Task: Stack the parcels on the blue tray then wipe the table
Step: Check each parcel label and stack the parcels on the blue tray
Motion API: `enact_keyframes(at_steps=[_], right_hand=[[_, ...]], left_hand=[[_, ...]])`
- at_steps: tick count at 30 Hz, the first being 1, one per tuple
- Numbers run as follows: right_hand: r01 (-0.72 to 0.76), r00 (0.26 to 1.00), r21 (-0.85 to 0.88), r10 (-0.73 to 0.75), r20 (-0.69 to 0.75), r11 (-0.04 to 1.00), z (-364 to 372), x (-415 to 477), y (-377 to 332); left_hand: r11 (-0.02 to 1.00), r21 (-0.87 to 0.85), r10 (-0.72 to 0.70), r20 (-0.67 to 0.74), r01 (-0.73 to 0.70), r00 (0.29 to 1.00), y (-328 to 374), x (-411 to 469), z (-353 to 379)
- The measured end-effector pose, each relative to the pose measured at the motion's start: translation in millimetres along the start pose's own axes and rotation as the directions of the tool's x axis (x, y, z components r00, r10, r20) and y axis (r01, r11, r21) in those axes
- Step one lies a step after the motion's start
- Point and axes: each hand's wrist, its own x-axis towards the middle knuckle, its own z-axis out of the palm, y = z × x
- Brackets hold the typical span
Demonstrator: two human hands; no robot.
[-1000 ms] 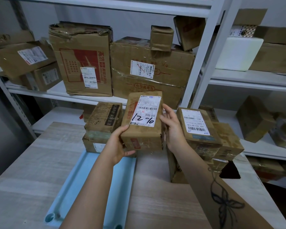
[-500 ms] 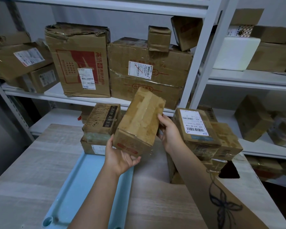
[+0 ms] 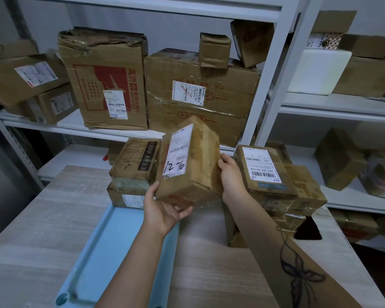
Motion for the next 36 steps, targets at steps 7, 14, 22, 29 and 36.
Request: enact_keyframes(at_steps=[7, 14, 22, 29, 36], right_hand=[[-0.127, 0.99, -0.02, 0.128, 0.055, 0.992, 3, 7, 16], [-0.21, 0.977, -0.143, 0.212, -0.004, 0.967, 8, -1, 16], [-0.272, 0.907, -0.08, 0.283, 0.312, 0.959, 17, -10, 24], [-0.356, 0.881, -0.038, 0.349, 0.321, 0.934, 29, 3, 39], [-0.362, 0.897, 0.057, 0.331, 0.292, 0.931, 45, 10, 52]], left_hand=[[0.814, 0.441, 0.45, -0.064, -0.379, 0.891, 0, -1, 23], [0.277, 0.898, 0.717, 0.043, -0.341, 0.696, 1, -7, 37], [0.051, 0.99, 0.793, 0.041, -0.132, 0.607, 0, -5, 46], [-0.057, 0.993, 0.72, 0.112, -0.102, 0.684, 5, -4, 35], [-0.066, 0.984, 0.631, 0.168, -0.163, 0.757, 27, 3, 21]])
